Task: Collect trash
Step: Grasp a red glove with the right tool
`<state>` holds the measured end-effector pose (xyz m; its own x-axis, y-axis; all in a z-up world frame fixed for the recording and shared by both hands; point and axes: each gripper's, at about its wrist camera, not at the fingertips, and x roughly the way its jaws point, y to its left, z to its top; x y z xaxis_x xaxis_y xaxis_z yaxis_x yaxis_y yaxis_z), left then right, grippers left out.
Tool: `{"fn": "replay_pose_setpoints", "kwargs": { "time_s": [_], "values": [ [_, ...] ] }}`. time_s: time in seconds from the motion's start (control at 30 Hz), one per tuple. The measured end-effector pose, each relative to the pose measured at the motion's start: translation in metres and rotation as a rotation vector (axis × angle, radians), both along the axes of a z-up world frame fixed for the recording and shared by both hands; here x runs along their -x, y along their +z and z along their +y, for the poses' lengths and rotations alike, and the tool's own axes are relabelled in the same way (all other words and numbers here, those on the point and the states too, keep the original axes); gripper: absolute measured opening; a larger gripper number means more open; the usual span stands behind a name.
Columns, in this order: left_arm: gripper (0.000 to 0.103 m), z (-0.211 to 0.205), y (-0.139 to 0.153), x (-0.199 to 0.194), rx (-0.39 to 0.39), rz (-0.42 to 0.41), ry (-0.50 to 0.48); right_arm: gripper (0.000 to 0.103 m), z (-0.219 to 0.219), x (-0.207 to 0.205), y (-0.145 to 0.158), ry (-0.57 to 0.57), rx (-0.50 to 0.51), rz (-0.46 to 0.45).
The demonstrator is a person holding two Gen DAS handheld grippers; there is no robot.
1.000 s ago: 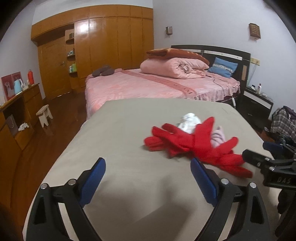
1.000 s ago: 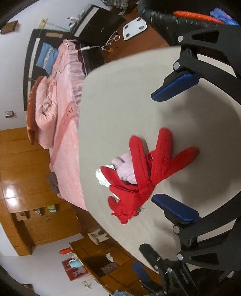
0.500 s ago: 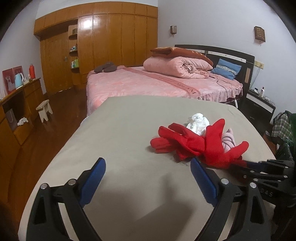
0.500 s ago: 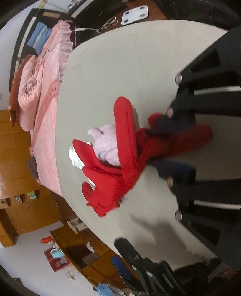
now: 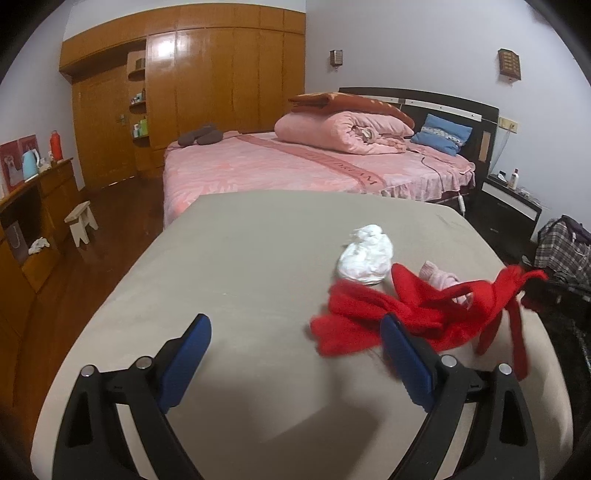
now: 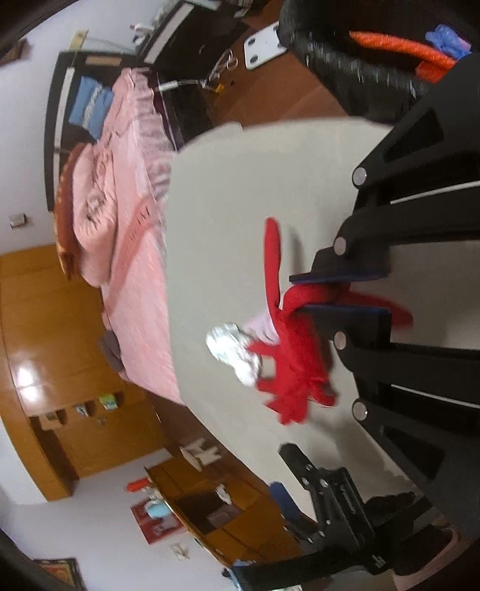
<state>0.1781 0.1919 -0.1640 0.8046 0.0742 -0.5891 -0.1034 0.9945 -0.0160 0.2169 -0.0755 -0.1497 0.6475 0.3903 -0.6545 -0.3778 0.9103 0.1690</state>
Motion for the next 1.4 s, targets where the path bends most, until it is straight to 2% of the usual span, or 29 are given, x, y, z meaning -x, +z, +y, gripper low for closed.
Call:
{"fn": "replay_pose_setpoints", "kwargs": {
  "time_s": [0.07, 0.17, 0.2, 0.23, 0.3, 0.37, 0.43, 0.47, 0.67, 0.7, 0.73, 0.77, 0.87, 0.9, 1.2, 1.4],
  "values": [
    [0.091, -0.005, 0.0, -0.001, 0.0, 0.002, -0.011, 0.009, -0.007, -0.004, -0.003, -0.041, 0.042, 0.003],
    [0.091, -0.01, -0.001, -0.003, 0.002, 0.009, -0.027, 0.018, -0.016, -0.013, -0.013, -0.075, 0.06, 0.043],
    [0.091, -0.012, -0.002, -0.004, 0.001, 0.012, -0.031, 0.027, -0.017, -0.014, -0.015, -0.078, 0.057, 0.049],
    [0.091, -0.013, -0.002, -0.004, 0.0, 0.013, -0.033, 0.043, -0.017, -0.013, -0.015, -0.086, 0.053, 0.044],
    [0.091, -0.013, -0.003, -0.004, -0.003, 0.014, -0.034, 0.06, -0.017, -0.009, -0.015, -0.089, 0.04, 0.025],
    [0.091, -0.012, -0.004, -0.004, -0.008, 0.015, -0.03, 0.064, -0.009, -0.007, -0.013, -0.057, 0.018, 0.008],
    [0.091, -0.009, -0.003, -0.005, -0.006, 0.014, -0.019, 0.078, 0.001, -0.005, -0.015, -0.025, 0.014, 0.011],
    [0.091, -0.008, -0.003, -0.005, -0.004, 0.013, -0.015, 0.078, 0.005, -0.005, -0.017, -0.016, 0.015, 0.014],
    [0.091, -0.002, -0.002, -0.004, -0.001, 0.009, -0.003, 0.076, 0.025, -0.018, -0.043, 0.001, 0.051, 0.091],
    [0.091, -0.003, -0.002, -0.004, 0.001, 0.009, -0.004, 0.069, 0.026, -0.019, -0.046, 0.002, 0.055, 0.102],
    [0.091, -0.003, -0.001, -0.004, 0.003, 0.01, -0.005, 0.058, 0.026, -0.021, -0.051, 0.01, 0.069, 0.125],
    [0.091, -0.004, -0.001, -0.005, 0.005, 0.01, -0.007, 0.052, 0.027, -0.021, -0.054, 0.018, 0.065, 0.138],
    [0.091, -0.008, -0.002, -0.007, 0.014, 0.013, -0.017, 0.017, 0.019, -0.019, -0.055, 0.03, 0.038, 0.157],
    [0.091, -0.01, -0.002, -0.008, 0.019, 0.016, -0.024, 0.012, 0.017, -0.019, -0.053, 0.037, 0.029, 0.159],
    [0.091, -0.039, -0.006, -0.022, 0.03, 0.033, -0.088, 0.011, -0.013, -0.006, -0.01, -0.003, -0.005, 0.042],
    [0.091, -0.06, -0.02, -0.043, 0.03, 0.11, -0.142, 0.011, -0.022, -0.014, -0.011, -0.026, 0.008, 0.037]
  ]
}}
